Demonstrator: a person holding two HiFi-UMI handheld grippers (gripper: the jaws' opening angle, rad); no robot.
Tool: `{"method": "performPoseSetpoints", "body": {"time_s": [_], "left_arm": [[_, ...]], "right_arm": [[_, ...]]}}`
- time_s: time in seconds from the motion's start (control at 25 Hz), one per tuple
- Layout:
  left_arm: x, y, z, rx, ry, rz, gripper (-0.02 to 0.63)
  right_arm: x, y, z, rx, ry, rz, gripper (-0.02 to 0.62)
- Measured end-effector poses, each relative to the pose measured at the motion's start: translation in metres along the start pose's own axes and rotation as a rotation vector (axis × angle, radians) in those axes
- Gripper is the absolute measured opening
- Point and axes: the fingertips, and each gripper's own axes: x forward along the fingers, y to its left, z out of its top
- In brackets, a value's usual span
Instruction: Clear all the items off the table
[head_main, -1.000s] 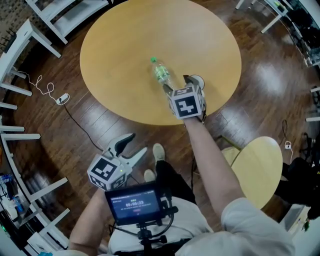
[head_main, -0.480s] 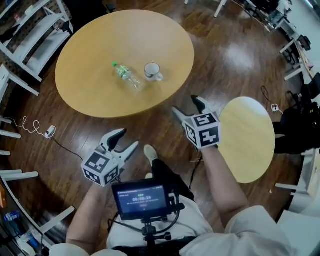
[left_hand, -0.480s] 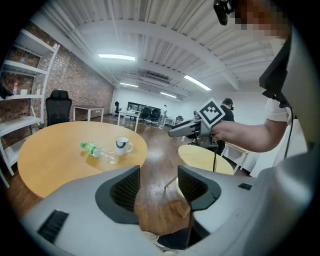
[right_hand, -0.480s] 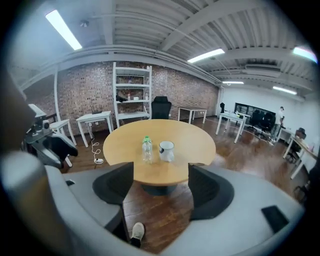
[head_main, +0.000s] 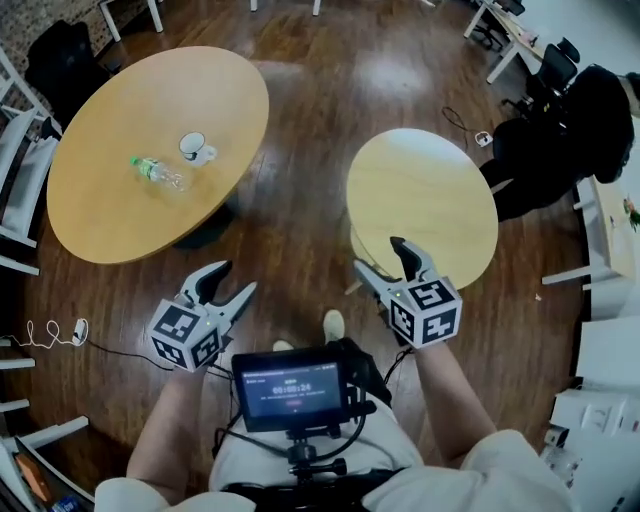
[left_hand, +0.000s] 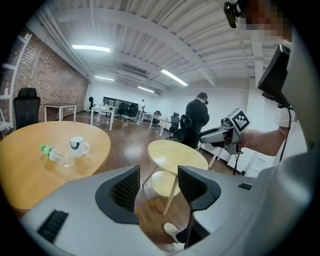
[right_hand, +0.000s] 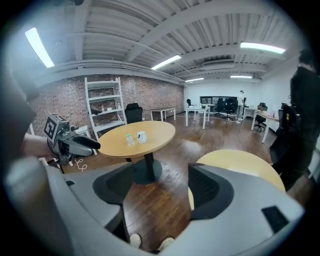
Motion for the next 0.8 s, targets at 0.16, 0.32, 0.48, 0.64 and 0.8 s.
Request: {"method": "performPoseSetpoints", "body": {"time_s": [0.16,0.32,0.48,0.64,0.8], "left_arm": [[0.028,-0.036,0.008,0.024,0.027,-0.042,0.242],[0.056,-0.076,0.019,0.076,0.047,-0.049,0.242],[0.077,-0.109,0.023,0.085,0.062,-0.036,0.242],[0.099,-0.147,0.024,0.087,0.069,-0.051,0.242],[0.118,-0.175,0.027,0.099,0.07,-0.058,0.243]], "right_arm": [[-0.057,-0.041,-0.019,0.059,-0.047,-0.088,0.353],[-0.114,-0.089,-0.039,0.094,-0.082,-0.159,0.353],[-0.15,-0.125,-0.055,0.113,-0.092,-0.19,0.353],[-0.181,-0.161,-0.073,0.144,-0.109,-0.213,0.353],[-0.206,-0.193,-0.089,0.174,-0.129,-0.228,0.353]]}}
